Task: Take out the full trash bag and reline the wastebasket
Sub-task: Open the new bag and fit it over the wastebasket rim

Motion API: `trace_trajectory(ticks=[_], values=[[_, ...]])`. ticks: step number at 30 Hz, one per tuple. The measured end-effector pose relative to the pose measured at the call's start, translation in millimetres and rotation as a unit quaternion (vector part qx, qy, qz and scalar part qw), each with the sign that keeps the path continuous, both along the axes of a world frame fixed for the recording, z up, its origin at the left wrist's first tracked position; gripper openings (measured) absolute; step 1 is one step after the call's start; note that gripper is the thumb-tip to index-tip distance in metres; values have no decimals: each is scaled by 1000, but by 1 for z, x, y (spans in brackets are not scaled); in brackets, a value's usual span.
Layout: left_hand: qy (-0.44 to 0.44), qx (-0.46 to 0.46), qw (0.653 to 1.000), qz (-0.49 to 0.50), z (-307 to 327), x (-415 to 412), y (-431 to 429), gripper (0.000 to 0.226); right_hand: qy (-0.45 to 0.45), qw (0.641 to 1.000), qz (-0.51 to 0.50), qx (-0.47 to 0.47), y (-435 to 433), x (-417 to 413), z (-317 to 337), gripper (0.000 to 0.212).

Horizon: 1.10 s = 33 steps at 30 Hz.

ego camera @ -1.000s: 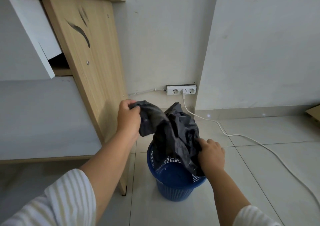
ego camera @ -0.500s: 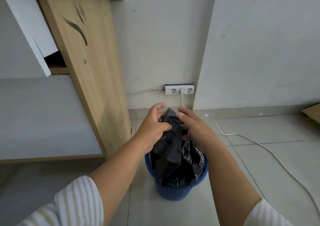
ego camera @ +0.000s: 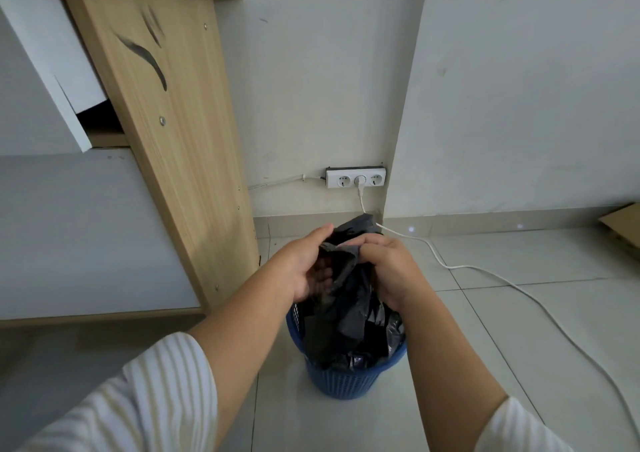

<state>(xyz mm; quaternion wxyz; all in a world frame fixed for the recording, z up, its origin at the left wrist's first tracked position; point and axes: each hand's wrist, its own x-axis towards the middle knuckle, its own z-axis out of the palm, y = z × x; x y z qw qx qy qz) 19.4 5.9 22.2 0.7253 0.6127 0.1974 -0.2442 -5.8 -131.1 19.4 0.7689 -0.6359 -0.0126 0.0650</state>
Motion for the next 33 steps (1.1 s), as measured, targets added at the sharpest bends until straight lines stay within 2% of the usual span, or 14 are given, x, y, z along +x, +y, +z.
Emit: trace_trajectory(ticks=[3,7,11,14,17,18,19,23,26,33], values=[[-39,23,998,35,4,6,-1,12,17,999,51,-6,-5,-2,-2,24],[-101,-45,992,62,8,5,2,8,64,996,55,-14,-11,-1,-4,18],[-122,-50,989,61,11,2,3,9,-40,989,41,-138,-3,4,-2,24],[-128,-44,989,54,12,4,7,20,-83,952,67,-286,6,5,-4,33],[-133,-42,989,56,11,6,11,23,-113,924,8,-365,9,7,-9,14],[-128,-51,988,66,11,7,12,18,-106,928,-11,-358,9,8,-9,5],[-123,-64,988,74,10,7,14,15,-97,933,-20,-346,7,8,-9,6],[-147,-80,984,67,6,7,16,18,-54,953,-4,-299,-1,8,-7,15],[-152,-95,982,64,5,5,14,11,-19,972,14,-233,-4,8,-10,17],[-165,-135,975,61,6,2,11,7,-4,985,57,-165,-7,11,-12,26]])
